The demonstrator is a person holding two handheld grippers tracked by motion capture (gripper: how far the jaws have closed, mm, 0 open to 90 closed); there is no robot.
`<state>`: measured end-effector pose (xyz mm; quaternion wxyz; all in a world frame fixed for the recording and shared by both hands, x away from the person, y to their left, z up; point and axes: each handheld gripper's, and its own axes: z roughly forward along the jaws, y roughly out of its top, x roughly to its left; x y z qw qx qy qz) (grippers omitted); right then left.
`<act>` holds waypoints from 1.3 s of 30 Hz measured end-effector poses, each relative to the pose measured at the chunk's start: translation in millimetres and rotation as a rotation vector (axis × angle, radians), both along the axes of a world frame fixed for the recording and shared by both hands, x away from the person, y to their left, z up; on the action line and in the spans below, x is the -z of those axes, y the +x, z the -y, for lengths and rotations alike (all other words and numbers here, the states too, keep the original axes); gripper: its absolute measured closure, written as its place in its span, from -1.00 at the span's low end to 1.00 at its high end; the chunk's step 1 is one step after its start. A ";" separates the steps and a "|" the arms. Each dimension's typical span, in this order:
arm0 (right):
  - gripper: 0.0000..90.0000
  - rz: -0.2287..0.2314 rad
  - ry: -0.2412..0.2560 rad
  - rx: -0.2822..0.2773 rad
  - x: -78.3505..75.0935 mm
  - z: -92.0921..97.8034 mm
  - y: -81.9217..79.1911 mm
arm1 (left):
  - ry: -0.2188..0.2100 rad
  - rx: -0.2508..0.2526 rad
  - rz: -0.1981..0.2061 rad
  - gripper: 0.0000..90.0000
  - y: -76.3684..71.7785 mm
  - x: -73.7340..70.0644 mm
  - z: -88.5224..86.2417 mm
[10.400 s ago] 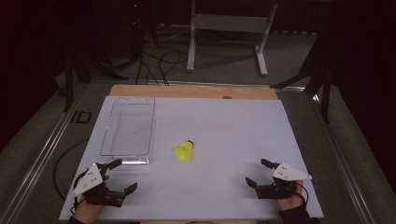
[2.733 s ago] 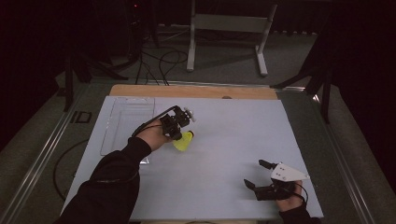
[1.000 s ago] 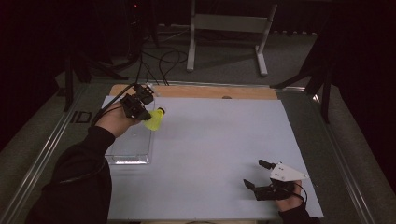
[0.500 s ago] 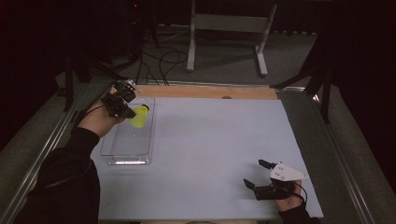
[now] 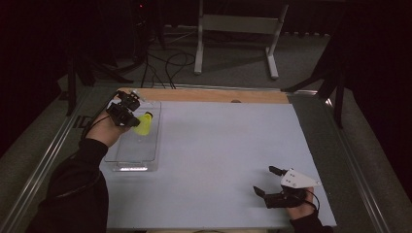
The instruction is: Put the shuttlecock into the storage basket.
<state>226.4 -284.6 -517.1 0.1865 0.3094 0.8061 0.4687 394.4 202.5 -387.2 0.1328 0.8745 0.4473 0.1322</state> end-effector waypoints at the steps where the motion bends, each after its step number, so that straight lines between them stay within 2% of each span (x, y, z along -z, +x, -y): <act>1: -0.80 -0.001 -0.001 0.001 0.1 -0.1 0.0 | -0.003 -0.002 0.000 1.00 0.6 4.9 1.0; 6: -0.80 0.003 -0.001 0.001 -0.2 0.1 0.0 | 0.006 0.004 -0.010 1.00 1.5 15.0 3.8; 19: -0.80 0.001 0.002 0.001 -0.2 0.6 0.0 | -0.005 -0.039 -0.025 1.00 6.0 43.1 3.6; 26: -0.80 0.001 0.002 0.000 -0.3 0.6 -0.1 | -0.005 -0.034 -0.044 1.00 7.1 58.3 7.0; 39: -0.80 0.001 0.001 -0.001 -0.1 0.6 0.1 | -0.001 -0.035 -0.066 0.99 8.2 69.3 7.1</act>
